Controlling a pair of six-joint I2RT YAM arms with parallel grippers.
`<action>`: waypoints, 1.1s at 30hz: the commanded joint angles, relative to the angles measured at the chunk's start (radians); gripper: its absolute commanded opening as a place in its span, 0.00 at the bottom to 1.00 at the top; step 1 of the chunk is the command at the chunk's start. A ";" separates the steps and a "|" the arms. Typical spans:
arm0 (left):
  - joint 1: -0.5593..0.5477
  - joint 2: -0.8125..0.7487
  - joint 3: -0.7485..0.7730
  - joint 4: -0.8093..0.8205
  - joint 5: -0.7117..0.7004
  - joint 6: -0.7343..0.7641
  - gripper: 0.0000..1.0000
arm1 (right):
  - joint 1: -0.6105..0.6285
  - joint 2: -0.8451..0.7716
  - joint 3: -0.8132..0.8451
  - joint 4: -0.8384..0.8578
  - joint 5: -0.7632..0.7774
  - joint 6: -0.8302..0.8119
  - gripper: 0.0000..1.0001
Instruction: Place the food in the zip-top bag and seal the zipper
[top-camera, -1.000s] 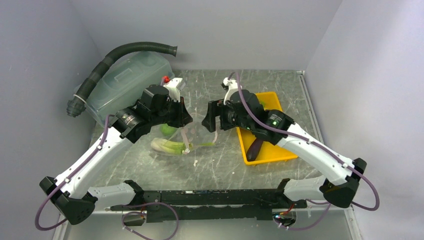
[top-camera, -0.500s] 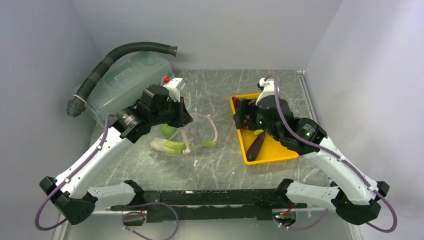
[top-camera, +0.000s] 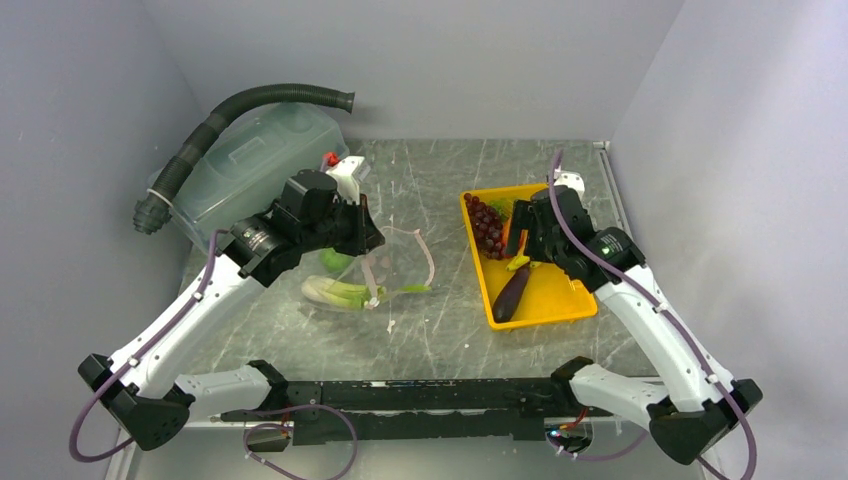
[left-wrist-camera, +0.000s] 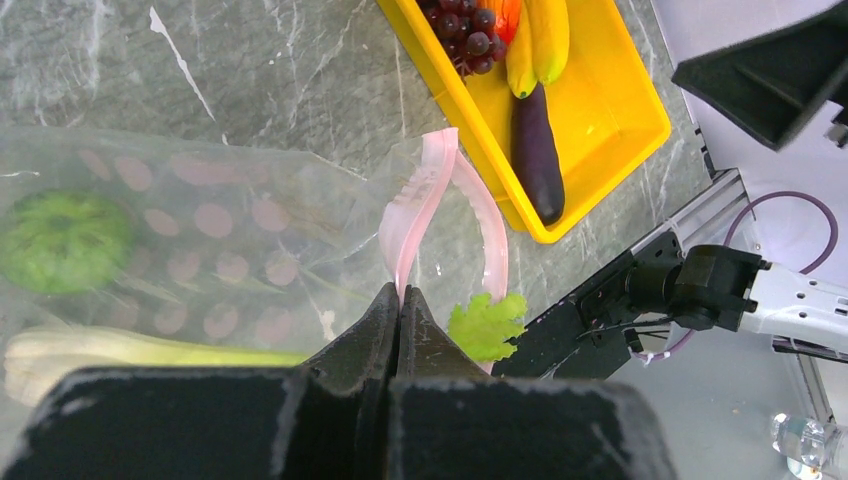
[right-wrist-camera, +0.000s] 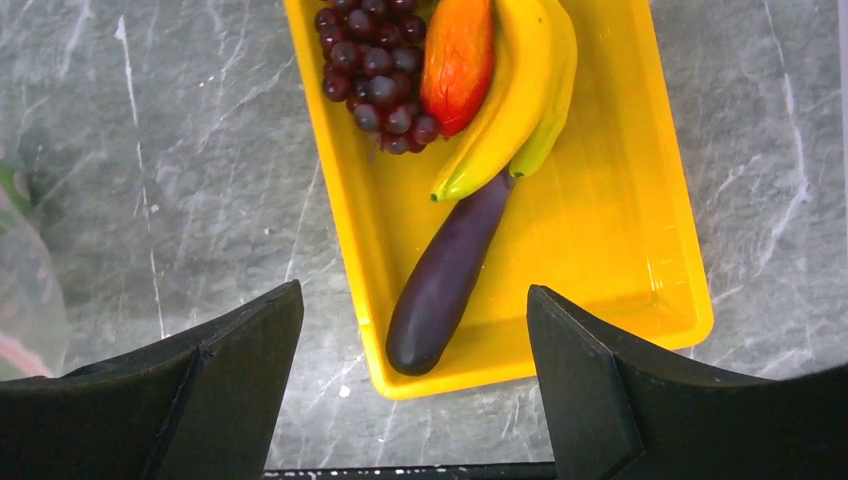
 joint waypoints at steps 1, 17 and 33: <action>-0.003 -0.036 0.024 0.001 0.004 -0.010 0.00 | -0.073 0.050 -0.027 0.116 -0.071 -0.024 0.84; -0.003 -0.038 0.032 -0.031 -0.020 0.009 0.00 | -0.263 0.327 -0.017 0.343 -0.222 -0.071 0.67; -0.003 -0.050 0.070 -0.102 -0.043 0.028 0.00 | -0.331 0.597 -0.013 0.479 -0.223 -0.089 0.67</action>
